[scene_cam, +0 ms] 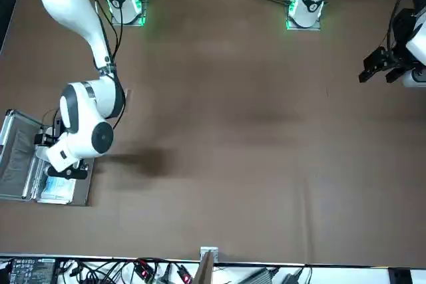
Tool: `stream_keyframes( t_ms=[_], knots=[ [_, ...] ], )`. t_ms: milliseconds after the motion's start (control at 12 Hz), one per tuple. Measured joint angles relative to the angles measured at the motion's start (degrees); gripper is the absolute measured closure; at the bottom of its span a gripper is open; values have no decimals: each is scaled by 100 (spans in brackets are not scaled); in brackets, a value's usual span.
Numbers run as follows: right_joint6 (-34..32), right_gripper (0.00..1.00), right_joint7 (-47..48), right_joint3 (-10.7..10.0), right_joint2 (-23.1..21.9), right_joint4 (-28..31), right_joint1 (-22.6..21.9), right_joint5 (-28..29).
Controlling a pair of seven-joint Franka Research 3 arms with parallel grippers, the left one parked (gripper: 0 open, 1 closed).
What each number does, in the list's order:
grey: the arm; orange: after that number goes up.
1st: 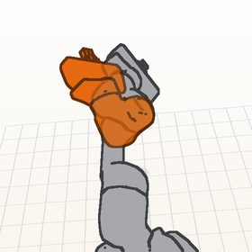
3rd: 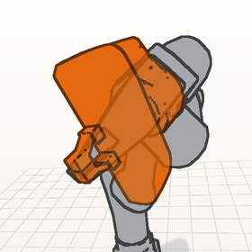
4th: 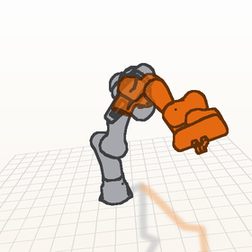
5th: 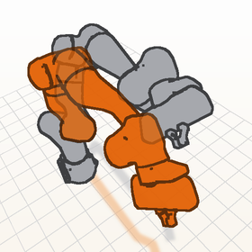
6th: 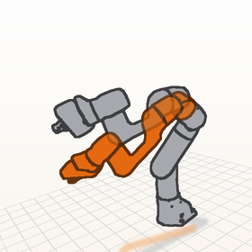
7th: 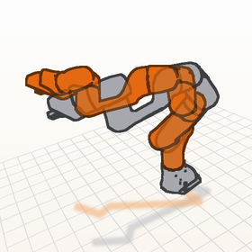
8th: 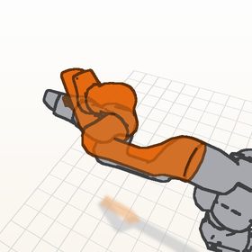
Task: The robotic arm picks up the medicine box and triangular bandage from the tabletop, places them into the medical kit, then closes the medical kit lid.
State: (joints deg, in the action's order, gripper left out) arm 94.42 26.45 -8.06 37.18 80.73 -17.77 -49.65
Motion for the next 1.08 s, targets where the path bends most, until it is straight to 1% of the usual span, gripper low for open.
stream_keyframes(
  t_ms=[83, 250, 500, 667, 750, 833, 1083],
  knots=[
    [-12, 0, -140, 0, -160, -6, 16, 122],
    [-23, 0, -237, 1, -221, -1, 21, 453],
    [-28, 0, -293, 29, -245, 61, 1, 1165],
    [-36, 4, -305, 59, -281, 150, -55, 1779],
    [-46, 7, -305, 69, -319, 228, -99, 2073],
    [-47, 7, -305, 76, -366, 346, -142, 2323],
    [-41, 11, -179, 91, -437, 789, -331, 2754]
  ],
)
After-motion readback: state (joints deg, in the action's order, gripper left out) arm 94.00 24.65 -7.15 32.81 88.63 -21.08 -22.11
